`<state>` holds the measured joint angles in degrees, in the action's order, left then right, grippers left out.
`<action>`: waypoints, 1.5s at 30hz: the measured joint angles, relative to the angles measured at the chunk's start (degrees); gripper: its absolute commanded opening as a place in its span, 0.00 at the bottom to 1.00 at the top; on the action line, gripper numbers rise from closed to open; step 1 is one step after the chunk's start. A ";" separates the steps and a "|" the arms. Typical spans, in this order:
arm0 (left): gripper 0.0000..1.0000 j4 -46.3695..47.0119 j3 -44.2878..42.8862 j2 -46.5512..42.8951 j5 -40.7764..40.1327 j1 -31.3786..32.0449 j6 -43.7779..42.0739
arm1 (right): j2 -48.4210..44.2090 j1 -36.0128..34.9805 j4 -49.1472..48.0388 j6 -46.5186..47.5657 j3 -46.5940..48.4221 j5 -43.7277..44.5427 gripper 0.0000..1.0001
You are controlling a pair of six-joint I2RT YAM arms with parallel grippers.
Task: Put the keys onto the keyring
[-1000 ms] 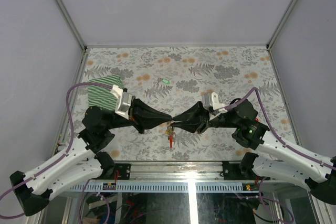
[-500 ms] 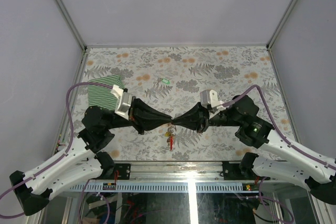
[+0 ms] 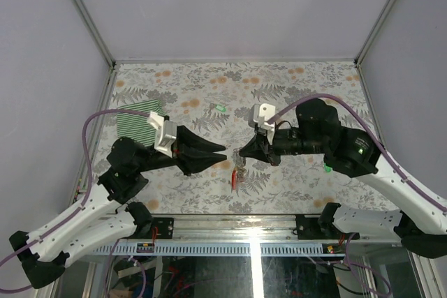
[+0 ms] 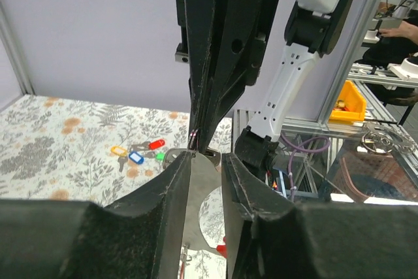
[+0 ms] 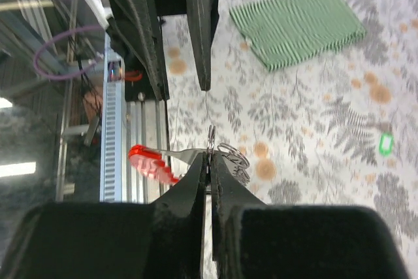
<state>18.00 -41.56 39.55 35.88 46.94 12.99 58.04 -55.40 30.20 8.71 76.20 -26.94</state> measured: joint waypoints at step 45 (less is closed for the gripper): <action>0.42 -3.91 6.75 5.20 -1.75 0.00 -3.48 | 31.36 -0.15 47.06 1.77 28.70 -0.72 0.00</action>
<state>14.09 -34.81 44.75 34.13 46.94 9.52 89.41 -55.55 77.25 10.48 104.90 -27.66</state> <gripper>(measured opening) 0.425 0.020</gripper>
